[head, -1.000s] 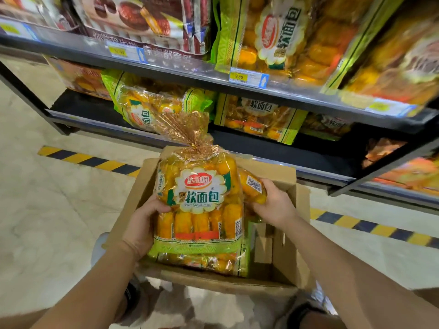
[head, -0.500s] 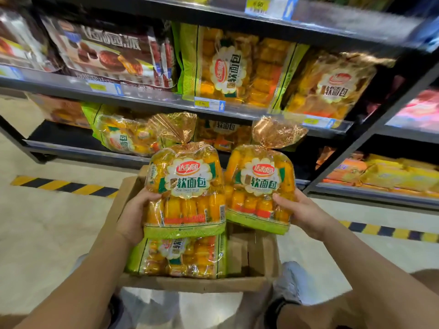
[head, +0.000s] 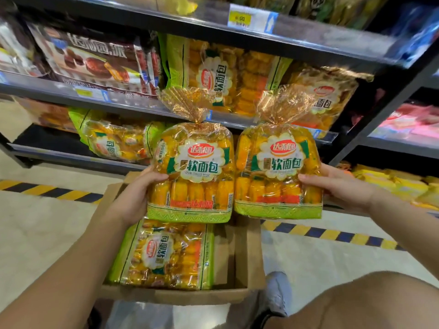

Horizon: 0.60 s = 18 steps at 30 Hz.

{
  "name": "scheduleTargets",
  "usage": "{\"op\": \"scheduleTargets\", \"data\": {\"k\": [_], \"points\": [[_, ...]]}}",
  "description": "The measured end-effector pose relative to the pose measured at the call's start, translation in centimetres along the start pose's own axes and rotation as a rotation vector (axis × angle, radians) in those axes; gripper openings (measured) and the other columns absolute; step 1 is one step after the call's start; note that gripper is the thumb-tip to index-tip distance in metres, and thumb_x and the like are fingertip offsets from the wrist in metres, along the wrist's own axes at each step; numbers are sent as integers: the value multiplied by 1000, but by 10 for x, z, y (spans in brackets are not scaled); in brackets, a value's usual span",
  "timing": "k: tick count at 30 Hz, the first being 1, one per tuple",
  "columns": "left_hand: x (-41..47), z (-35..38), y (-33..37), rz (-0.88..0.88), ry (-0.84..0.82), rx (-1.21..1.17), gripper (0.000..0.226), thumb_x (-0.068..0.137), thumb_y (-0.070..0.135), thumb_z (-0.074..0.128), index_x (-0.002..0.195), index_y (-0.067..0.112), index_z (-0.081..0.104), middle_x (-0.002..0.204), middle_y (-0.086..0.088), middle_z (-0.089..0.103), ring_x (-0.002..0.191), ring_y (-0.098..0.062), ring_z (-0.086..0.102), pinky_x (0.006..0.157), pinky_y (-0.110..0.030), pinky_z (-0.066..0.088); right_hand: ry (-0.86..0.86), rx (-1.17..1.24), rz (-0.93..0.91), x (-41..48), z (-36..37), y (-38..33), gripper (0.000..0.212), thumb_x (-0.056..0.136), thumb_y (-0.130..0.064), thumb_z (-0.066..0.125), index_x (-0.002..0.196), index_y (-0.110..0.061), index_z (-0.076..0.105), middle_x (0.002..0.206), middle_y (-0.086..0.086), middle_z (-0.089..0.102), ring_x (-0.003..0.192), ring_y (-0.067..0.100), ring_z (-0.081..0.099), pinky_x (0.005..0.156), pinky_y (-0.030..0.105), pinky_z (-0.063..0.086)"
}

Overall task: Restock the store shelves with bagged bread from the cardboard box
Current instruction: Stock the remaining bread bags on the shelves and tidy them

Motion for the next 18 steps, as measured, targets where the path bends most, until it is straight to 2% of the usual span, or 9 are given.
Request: {"op": "scheduleTargets", "data": {"k": [2, 3, 6, 9, 12, 14, 16, 18], "points": [[12, 7, -3, 1, -5, 10, 65, 78, 21, 75, 140, 18, 54, 108, -6, 80, 92, -23, 78, 68, -37, 64, 32, 26, -14, 5, -10, 12, 79, 62, -42, 91, 133, -28, 59, 122, 2, 74, 109, 25, 73, 82, 36, 63], [18, 10, -6, -9, -8, 7, 72, 73, 22, 80, 140, 17, 54, 108, -6, 80, 91, -24, 78, 67, -37, 64, 64, 60, -19, 9, -16, 22, 81, 62, -41, 91, 134, -25, 59, 123, 3, 74, 109, 25, 73, 81, 35, 63], [34, 18, -17, -10, -16, 17, 80, 58, 34, 88, 132, 24, 59, 108, -4, 80, 90, -23, 79, 66, -37, 63, 127, 178, -63, 23, -27, 55, 56, 81, -20, 71, 136, -18, 57, 126, 8, 72, 110, 26, 72, 83, 36, 62], [57, 19, -32, 7, -23, 14, 67, 61, 23, 76, 127, 29, 64, 116, -8, 78, 94, -27, 78, 67, -40, 64, 184, 234, -86, 40, -31, 87, 50, 82, -12, 65, 132, -18, 59, 124, 9, 73, 105, 26, 74, 81, 38, 63], [81, 10, -46, -10, 41, -5, 69, 58, 22, 71, 126, 31, 65, 119, -11, 76, 97, -31, 76, 71, -46, 60, 199, 239, -78, 61, -33, 114, 53, 85, -12, 65, 136, -23, 56, 127, 7, 72, 112, 32, 71, 94, 54, 57], [96, 8, -54, -6, 63, 10, 71, 56, 23, 71, 127, 33, 65, 116, -9, 77, 94, -30, 77, 73, -45, 58, 221, 236, -71, 72, -38, 129, 55, 85, -13, 66, 138, -23, 55, 127, 7, 72, 115, 32, 69, 100, 58, 52], [108, 13, -58, 12, 80, 32, 67, 58, 21, 70, 123, 34, 67, 110, -6, 79, 88, -26, 78, 69, -42, 58, 251, 232, -72, 82, -47, 140, 55, 84, -13, 66, 137, -23, 56, 126, 6, 72, 115, 32, 69, 100, 58, 51], [120, 24, -62, 26, 64, 69, 52, 71, 13, 61, 120, 29, 68, 104, -6, 80, 83, -23, 79, 61, -39, 61, 256, 236, -72, 89, -54, 146, 54, 85, -14, 65, 137, -23, 56, 126, 7, 72, 113, 34, 70, 99, 62, 51]]}}
Point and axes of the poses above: each hand's wrist, its own x-axis towards the middle knuckle, its own z-axis out of the palm, y = z × x, the point moved 9 cm from there along x, towards the middle knuckle
